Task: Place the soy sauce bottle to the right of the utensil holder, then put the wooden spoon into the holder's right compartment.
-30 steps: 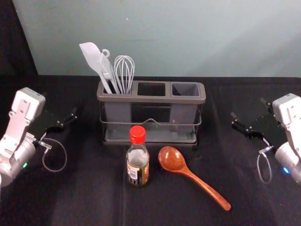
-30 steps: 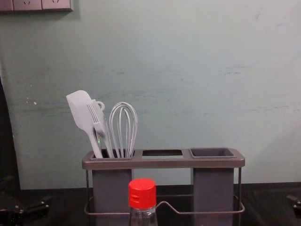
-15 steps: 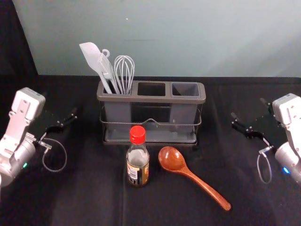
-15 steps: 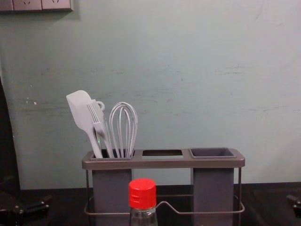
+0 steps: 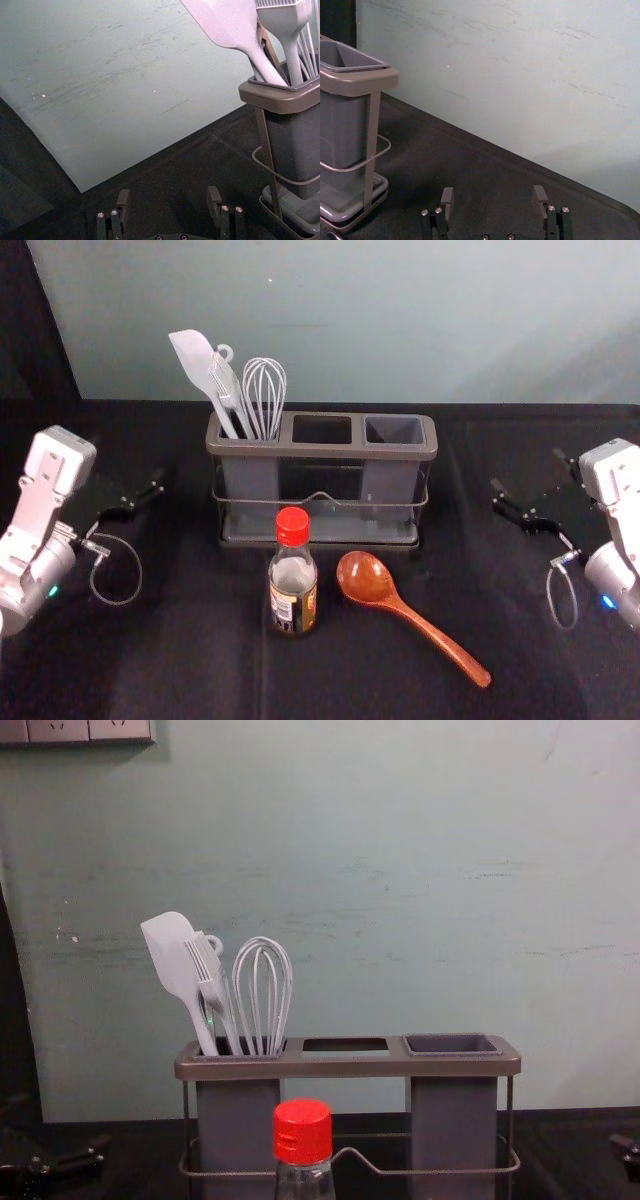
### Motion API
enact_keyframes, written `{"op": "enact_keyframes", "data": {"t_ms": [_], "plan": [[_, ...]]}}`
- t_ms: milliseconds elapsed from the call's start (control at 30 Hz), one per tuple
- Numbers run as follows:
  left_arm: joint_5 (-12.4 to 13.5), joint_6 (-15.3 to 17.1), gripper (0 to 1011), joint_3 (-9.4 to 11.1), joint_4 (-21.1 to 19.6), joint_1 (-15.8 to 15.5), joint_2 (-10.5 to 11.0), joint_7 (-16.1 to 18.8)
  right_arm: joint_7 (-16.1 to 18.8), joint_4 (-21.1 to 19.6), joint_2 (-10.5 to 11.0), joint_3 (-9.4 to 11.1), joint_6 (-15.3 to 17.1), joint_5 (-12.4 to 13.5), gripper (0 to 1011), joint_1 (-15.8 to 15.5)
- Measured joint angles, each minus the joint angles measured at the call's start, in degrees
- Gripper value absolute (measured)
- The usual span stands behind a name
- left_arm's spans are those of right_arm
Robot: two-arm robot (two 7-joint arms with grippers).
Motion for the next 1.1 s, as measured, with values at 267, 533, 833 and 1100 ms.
{"op": "enact_keyframes", "data": {"t_ms": [267,533,833,1100], "plan": [[0.0,0.0,1000,0.0,0.0,0.0,0.0,0.0,0.5,-1.8,0.3,1.9,-1.4,0.7,1003,-2.2],[0.0,0.0,1000,0.0,0.0,0.0,0.0,0.0,5.0,-6.4,2.1,5.0,-2.5,5.4,1003,-6.9],[0.0,0.0,1000,0.0,0.0,0.0,0.0,0.0,12.0,-12.7,5.3,7.2,-0.6,11.3,1003,-12.0],[0.0,0.0,1000,0.0,0.0,0.0,0.0,0.0,17.4,-18.0,7.7,8.3,0.5,14.9,1003,-16.8]]}}
